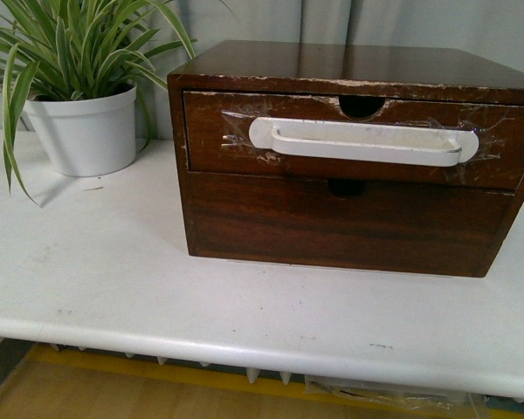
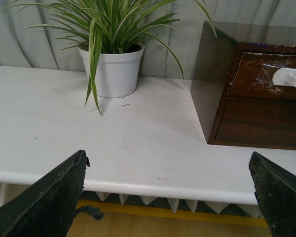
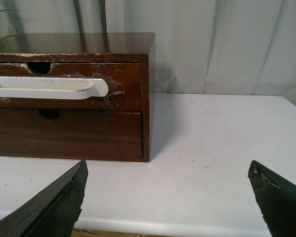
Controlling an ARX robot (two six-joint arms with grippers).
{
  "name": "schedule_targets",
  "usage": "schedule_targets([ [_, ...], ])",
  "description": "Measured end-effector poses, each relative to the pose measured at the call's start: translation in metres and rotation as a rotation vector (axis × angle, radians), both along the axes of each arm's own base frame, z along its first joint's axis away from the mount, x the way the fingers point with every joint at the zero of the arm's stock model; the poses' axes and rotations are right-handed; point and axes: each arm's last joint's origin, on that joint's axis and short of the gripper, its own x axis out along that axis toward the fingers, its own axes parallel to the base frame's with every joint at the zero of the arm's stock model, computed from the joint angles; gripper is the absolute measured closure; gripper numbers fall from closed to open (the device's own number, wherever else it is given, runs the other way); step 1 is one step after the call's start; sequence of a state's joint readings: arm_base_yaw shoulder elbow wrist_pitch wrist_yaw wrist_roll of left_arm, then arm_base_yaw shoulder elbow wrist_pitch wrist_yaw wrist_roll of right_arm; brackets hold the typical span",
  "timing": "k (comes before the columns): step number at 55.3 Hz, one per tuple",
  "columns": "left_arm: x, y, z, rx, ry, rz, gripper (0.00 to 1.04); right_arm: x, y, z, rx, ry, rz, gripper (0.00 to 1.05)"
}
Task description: Open drawer
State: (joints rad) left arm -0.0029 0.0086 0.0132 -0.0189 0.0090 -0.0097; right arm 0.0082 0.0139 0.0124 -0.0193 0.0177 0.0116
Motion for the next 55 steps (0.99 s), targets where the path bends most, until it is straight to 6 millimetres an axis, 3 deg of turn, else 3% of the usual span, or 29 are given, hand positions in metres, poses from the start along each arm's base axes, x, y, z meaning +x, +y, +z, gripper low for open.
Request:
schedule_targets([
  [7, 0.003, -0.004, 0.001, -0.002, 0.204, -0.070, 0.06, 0.005, 0.004, 0.003, 0.000, 0.214, -0.012, 0.09],
  [19, 0.022, -0.020, 0.025, 0.150, 0.193, -0.309, 0.06, 0.030, 0.013, 0.027, -0.153, 0.342, 0.138, 0.09],
  [26, 0.056, -0.036, 0.040, 0.342, 0.188, -0.491, 0.06, 0.059, 0.020, 0.049, -0.300, 0.383, 0.264, 0.09],
  [32, 0.096, -0.060, 0.051, 0.515, 0.194, -0.651, 0.06, 0.091, 0.025, 0.068, -0.416, 0.386, 0.345, 0.09],
  [36, 0.115, -0.074, 0.055, 0.592, 0.189, -0.718, 0.06, 0.102, 0.027, 0.074, -0.450, 0.394, 0.379, 0.09],
  [55, 0.174, -0.125, 0.070, 0.821, 0.220, -0.925, 0.06, 0.143, 0.034, 0.088, -0.576, 0.460, 0.518, 0.09],
])
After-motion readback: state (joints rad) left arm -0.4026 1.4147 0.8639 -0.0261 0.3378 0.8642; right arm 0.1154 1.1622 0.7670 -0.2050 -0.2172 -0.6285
